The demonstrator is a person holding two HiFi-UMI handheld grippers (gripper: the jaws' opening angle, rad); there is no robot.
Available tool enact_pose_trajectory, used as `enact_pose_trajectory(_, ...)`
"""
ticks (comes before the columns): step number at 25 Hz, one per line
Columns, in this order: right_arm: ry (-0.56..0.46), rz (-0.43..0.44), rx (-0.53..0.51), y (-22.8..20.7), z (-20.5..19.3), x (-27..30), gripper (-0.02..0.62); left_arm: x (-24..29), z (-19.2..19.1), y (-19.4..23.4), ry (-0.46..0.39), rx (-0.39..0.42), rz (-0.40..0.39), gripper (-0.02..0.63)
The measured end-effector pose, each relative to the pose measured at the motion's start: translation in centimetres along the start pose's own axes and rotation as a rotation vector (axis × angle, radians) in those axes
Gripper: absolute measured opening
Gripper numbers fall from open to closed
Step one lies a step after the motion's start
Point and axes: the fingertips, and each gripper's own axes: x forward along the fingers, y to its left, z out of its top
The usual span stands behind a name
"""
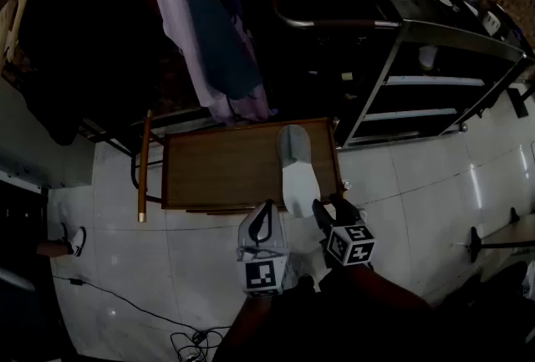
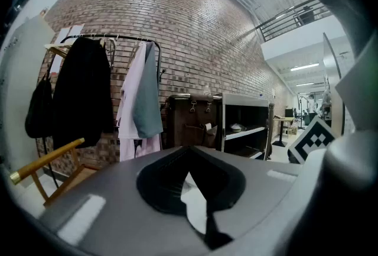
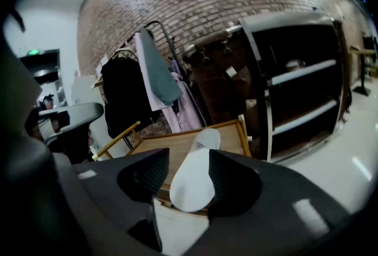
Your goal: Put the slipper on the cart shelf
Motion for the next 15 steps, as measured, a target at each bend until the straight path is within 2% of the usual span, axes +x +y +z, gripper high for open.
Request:
enact_pose_trajectory(4, 0.087, -0.016, 0.246, -2.1, -3.6, 1.0, 0.255, -0.2, -0.6, -0.2, 0.010, 0.000, -0.001, 0.015)
enact_pose_trajectory(7, 0.144, -0.012, 0.433, -3.3, -6.4, 1.9, 0.261, -0.2, -0.8, -0.4, 0.011, -0.005, -0.002, 0.015)
enact_pose_trajectory(15, 0.213, 0.017, 0.707, -3.6, -9.9, 5.4, 0.259, -0.3, -0.4, -0.7, 0.009, 0.008, -0.002, 0.015)
